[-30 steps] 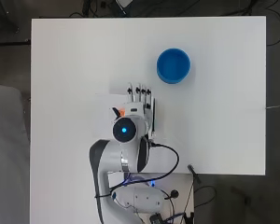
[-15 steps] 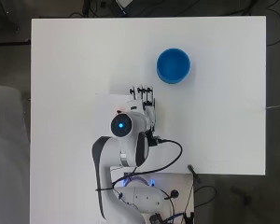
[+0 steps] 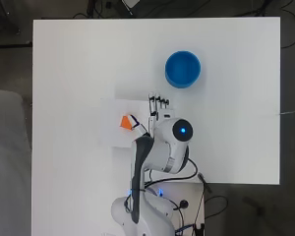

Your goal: Teleoperate dual arm-hand system to pick and place objects

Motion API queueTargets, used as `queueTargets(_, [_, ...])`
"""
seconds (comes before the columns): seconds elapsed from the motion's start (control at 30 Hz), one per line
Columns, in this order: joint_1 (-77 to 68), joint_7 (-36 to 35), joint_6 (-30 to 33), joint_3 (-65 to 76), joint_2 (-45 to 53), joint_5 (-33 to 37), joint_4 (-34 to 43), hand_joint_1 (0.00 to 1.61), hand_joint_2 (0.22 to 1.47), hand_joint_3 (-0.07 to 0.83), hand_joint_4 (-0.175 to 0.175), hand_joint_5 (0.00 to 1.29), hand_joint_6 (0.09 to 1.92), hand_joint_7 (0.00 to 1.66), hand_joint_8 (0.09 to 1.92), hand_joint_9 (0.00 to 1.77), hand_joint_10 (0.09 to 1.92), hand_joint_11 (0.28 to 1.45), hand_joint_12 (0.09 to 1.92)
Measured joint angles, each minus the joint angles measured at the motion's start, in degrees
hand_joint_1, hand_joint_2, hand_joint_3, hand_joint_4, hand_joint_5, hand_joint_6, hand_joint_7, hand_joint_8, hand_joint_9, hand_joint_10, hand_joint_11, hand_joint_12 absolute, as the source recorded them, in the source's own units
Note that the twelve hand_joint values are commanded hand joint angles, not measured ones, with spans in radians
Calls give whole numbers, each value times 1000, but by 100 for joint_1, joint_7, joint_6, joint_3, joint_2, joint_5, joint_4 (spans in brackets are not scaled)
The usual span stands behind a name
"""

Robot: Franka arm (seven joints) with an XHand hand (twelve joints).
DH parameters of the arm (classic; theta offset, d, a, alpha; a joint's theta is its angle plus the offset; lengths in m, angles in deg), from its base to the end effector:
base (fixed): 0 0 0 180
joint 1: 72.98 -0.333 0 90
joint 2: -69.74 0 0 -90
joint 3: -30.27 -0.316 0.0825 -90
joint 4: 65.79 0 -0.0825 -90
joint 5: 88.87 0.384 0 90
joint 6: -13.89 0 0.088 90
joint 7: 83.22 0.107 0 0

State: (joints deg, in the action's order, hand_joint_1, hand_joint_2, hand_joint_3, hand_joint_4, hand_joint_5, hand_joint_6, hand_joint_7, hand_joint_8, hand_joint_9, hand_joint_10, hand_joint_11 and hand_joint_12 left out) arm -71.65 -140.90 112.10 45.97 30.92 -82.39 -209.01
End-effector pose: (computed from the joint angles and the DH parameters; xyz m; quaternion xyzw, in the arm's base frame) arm 0.3242 -0.0963 0.4933 -0.9185 -0.3644 -0.0297 0.1509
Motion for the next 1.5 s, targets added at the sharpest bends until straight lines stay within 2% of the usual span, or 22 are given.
queueTargets(0.17, [6,206,496,-433,-77,-208,-347,0,958,0,58,153,87,221,87,352,87,439,87])
queueTargets(0.3, [-42,309,609,-742,39,-108,-425,0,946,-5,60,153,87,243,87,372,87,451,87])
queueTargets(0.43, [-90,422,905,-1097,166,9,-626,0,925,-2,62,216,87,331,87,439,87,477,87])
queueTargets(0.73, [-142,39,1336,-1264,265,193,-1172,6,973,6,43,244,87,369,87,430,87,460,87])
queueTargets(0.8, [-141,-58,1412,-1237,277,224,-1259,28,989,4,43,276,87,433,87,452,87,453,87])
queueTargets(0.87, [-134,-133,1455,-1184,264,240,-1369,52,1006,2,49,346,87,516,87,526,87,497,87])
queueTargets(0.9, [-128,-165,1526,-1174,240,239,-1448,86,1016,2,52,386,87,566,87,577,87,529,87])
queueTargets(0.93, [-120,-205,1644,-1173,185,231,-1547,459,1104,5,54,504,524,643,484,717,149,634,87])
queueTargets(0.97, [-111,-261,1804,-1168,80,235,-1679,697,1166,15,66,602,931,784,996,888,808,736,557])
queueTargets(1.0, [-99,-312,1957,-1152,-54,254,-1817,831,1184,11,107,705,1093,943,1418,1119,1314,864,1095])
queueTargets(1.03, [-85,-374,2090,-1131,-205,283,-1971,898,1188,6,139,770,1155,1062,1674,1295,1614,960,1452])
queueTargets(1.07, [-70,-477,2202,-1096,-364,339,-2136,928,1191,3,157,801,1185,1122,1811,1393,1772,1009,1652])
queueTargets(1.13, [-53,-795,2335,-953,-619,541,-2407,941,1197,2,172,814,1216,1160,1913,1458,1889,1038,1798])
queueTargets(1.27, [-43,-1241,2405,-735,-756,743,-2467,927,1213,2,175,786,1269,1160,1920,1467,1920,1047,1833])
queueTargets(1.47, [-17,-706,2316,-1049,-1079,524,-1615,895,1244,3,175,729,1354,1183,1920,1510,1920,1134,1844])
queueTargets(1.5, [-3,-527,2277,-1121,-1108,418,-1467,752,1196,-6,112,622,1013,1024,1590,1308,1721,957,1753])
